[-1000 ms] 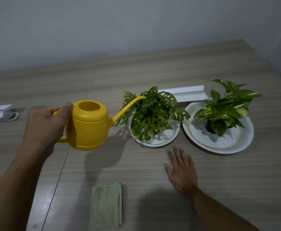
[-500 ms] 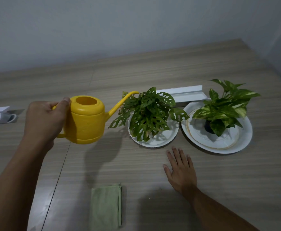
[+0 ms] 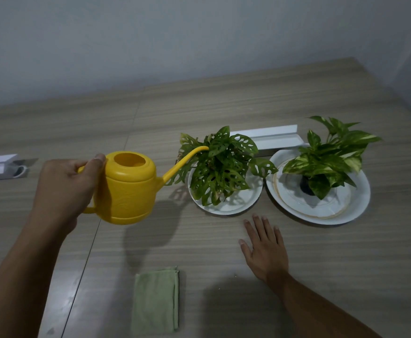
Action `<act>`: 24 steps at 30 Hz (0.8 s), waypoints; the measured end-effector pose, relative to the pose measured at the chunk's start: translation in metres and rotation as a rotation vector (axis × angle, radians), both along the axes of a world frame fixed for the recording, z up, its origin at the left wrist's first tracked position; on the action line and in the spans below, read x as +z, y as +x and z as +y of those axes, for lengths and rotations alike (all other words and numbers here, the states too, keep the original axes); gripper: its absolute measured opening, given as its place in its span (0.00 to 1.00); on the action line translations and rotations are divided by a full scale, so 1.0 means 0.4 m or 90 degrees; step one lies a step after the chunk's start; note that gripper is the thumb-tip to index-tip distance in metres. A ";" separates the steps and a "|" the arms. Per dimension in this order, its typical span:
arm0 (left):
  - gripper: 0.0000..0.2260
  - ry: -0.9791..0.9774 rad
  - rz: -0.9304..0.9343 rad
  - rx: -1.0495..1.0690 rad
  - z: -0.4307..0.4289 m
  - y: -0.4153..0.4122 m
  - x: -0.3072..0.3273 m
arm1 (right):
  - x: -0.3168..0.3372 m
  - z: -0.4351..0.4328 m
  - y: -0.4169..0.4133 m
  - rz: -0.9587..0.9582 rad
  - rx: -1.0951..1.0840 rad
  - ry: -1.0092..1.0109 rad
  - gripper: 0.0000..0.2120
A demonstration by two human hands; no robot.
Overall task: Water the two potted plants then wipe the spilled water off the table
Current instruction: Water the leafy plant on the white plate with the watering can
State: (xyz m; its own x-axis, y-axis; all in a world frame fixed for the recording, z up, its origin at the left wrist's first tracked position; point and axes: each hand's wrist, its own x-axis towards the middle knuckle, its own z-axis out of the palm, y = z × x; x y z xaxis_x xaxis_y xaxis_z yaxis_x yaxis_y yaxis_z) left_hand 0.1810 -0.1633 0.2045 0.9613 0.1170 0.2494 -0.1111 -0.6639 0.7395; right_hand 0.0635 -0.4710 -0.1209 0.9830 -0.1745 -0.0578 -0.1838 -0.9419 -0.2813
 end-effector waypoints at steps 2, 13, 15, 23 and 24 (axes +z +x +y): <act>0.28 -0.008 0.003 -0.001 -0.010 -0.003 0.005 | 0.000 0.000 0.000 -0.001 0.000 0.005 0.29; 0.23 -0.009 -0.004 0.026 -0.039 0.024 0.024 | 0.007 -0.002 0.003 0.025 0.006 -0.010 0.30; 0.21 0.010 -0.014 0.026 -0.033 0.026 0.023 | 0.010 -0.003 0.002 0.033 0.007 -0.012 0.30; 0.30 0.039 -0.028 0.033 0.000 0.006 -0.018 | 0.011 -0.006 0.000 0.046 0.014 -0.004 0.30; 0.29 0.017 -0.017 0.040 0.005 0.000 -0.031 | 0.012 -0.007 0.001 0.055 0.019 -0.005 0.30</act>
